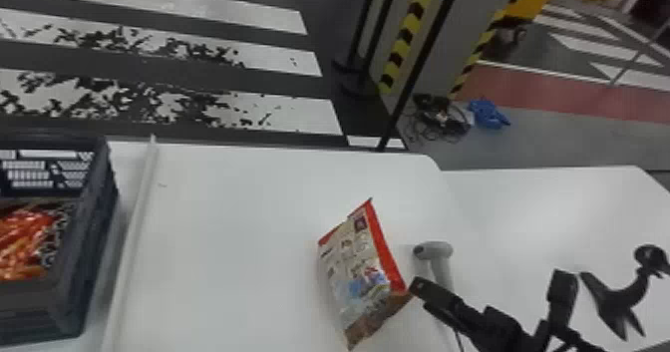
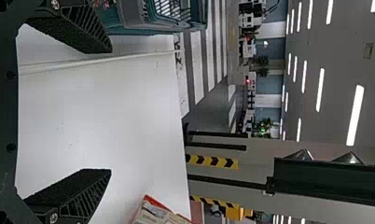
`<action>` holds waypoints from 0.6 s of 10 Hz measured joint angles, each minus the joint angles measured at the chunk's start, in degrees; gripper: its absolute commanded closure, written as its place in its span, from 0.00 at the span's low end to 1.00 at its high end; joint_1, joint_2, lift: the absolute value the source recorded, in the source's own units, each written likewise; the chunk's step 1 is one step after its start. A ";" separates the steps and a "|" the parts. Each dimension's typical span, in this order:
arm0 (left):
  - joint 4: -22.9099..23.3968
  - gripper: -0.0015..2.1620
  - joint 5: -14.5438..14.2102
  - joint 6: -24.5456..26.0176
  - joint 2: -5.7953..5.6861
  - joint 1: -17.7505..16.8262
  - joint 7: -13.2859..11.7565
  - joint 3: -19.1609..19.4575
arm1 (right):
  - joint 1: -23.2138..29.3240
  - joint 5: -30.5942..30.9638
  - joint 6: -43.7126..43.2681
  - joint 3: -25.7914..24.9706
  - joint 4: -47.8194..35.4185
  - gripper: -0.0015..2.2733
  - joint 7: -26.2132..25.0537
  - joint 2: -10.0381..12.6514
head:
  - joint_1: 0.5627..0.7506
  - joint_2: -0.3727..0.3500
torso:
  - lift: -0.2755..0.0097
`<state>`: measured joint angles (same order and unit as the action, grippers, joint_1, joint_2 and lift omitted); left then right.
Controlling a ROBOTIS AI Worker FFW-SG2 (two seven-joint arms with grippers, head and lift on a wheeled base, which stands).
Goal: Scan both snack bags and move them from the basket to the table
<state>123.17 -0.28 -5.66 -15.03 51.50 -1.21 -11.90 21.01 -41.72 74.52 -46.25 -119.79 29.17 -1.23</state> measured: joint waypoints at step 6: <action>0.28 0.04 0.71 -0.37 -0.21 0.83 0.22 -0.57 | 5.57 1.31 -10.91 -0.52 -1.23 0.02 2.52 0.28 | 0.70 0.03 | 0.62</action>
<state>123.46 0.43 -6.03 -15.25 52.34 -0.99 -12.47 26.58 -40.40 63.61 -46.78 -121.01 31.69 -0.95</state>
